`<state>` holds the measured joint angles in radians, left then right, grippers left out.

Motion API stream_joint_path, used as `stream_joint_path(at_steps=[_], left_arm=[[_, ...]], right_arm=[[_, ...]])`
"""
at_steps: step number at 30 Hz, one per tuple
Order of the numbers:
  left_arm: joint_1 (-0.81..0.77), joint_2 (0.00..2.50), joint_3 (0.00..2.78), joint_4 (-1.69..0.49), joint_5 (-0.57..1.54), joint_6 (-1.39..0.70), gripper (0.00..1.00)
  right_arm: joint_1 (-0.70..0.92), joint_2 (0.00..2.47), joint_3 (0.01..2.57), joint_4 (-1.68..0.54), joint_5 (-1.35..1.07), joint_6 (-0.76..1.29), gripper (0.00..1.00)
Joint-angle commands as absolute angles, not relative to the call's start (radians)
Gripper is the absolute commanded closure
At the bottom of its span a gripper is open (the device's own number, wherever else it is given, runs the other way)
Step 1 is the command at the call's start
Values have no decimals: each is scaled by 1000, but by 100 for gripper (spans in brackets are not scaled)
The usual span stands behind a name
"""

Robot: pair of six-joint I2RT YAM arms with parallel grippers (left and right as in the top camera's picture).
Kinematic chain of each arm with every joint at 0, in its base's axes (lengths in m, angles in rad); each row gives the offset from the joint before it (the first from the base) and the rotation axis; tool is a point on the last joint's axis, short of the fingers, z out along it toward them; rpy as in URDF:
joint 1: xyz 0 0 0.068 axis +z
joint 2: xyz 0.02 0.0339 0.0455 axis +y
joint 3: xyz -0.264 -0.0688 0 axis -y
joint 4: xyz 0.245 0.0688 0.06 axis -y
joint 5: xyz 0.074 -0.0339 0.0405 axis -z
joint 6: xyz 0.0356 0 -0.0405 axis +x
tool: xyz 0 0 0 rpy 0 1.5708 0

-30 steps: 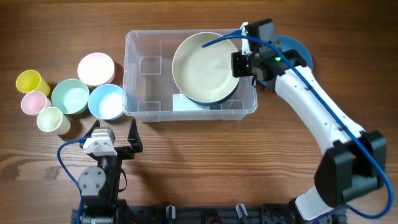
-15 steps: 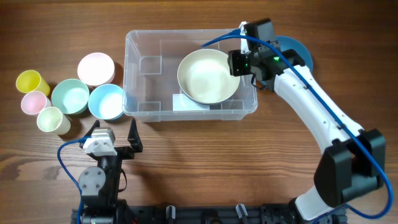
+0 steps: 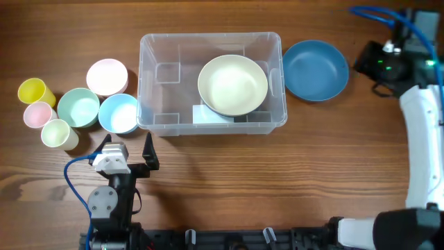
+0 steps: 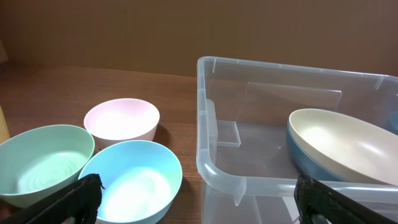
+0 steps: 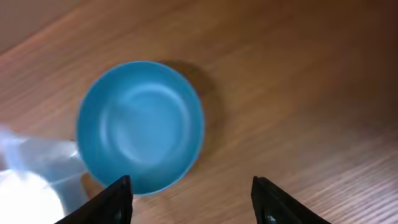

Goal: Pack container
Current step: 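Grasp the remaining teal plate rim with right gripper and lift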

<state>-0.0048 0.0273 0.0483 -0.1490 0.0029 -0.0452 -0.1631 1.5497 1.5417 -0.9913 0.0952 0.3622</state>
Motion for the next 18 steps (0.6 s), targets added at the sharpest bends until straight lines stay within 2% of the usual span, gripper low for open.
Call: stream_joint_path(at_steps=[1, 15, 17, 18], left_arm=[[-10, 27, 39, -145, 18, -30, 0], [-10, 27, 39, -145, 18, -30, 0], [-10, 27, 39, -145, 18, -30, 0], [-10, 27, 39, -145, 18, -30, 0]], right_arm=[[-219, 1648, 1534, -994, -55, 366, 38], [-216, 2025, 1499, -927, -132, 329, 36], [-216, 2043, 1494, -923, -132, 329, 41], [-216, 2045, 1494, -919, -132, 329, 52]])
